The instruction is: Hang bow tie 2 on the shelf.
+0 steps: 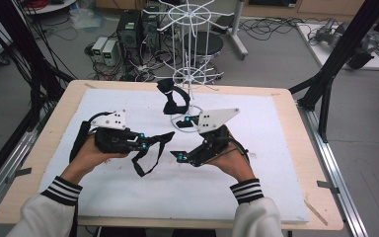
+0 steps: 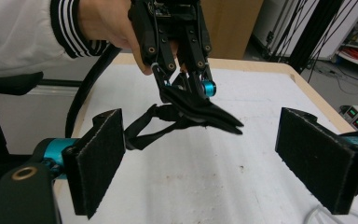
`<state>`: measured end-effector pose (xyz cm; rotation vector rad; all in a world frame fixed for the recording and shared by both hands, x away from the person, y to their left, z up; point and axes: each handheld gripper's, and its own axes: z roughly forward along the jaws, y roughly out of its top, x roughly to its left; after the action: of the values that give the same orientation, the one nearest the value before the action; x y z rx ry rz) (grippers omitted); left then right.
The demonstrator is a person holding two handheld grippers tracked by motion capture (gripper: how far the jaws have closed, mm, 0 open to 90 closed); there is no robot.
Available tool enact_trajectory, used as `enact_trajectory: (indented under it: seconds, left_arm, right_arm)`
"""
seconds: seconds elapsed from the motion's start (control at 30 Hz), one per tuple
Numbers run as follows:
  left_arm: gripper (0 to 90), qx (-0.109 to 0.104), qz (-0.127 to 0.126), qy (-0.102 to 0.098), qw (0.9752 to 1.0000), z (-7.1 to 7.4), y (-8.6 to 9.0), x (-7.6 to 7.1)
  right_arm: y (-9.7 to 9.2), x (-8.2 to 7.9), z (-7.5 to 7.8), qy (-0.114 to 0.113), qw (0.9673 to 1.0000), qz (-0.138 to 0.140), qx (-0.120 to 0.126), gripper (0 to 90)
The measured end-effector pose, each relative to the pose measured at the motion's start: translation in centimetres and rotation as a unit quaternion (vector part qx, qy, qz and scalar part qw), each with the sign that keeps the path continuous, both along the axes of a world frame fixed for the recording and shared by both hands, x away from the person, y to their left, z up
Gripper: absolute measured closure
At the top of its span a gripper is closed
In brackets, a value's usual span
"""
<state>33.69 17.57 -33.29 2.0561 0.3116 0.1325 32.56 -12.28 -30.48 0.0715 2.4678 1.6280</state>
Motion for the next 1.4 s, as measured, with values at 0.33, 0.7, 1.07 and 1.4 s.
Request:
enact_trajectory:
  seconds: [0.33, 0.7, 1.07, 1.4]
  left_arm:
    - [82.8, 0.004, -0.007, 0.002, 1.0, 0.3, -0.5, 0.1]
    - [83.2, 0.005, -0.012, 0.005, 0.9999, 0.2, -0.7, 0.1]
    - [80.2, 0.0, -0.019, -0.002, 0.9998, 0.1, -0.5, 0.0]
    - [16.6, -0.067, 0.022, -0.064, 0.9954, -0.3, 0.6, -0.6]
  right_arm:
    - [0.8, 0.3, 0.0, -0.014, 0.9997, 0.001, -0.02, 34.4]
    - [0.6, -0.2, 0.3, -0.06, 0.9974, 0.0, -0.04, 76.5]
    - [0.6, -0.4, 0.2, -0.053, 0.9979, 0.015, -0.034, 83.8]
    - [-0.1, -0.3, 0.3, -0.045, 0.9989, 0.0, -0.016, 83.8]
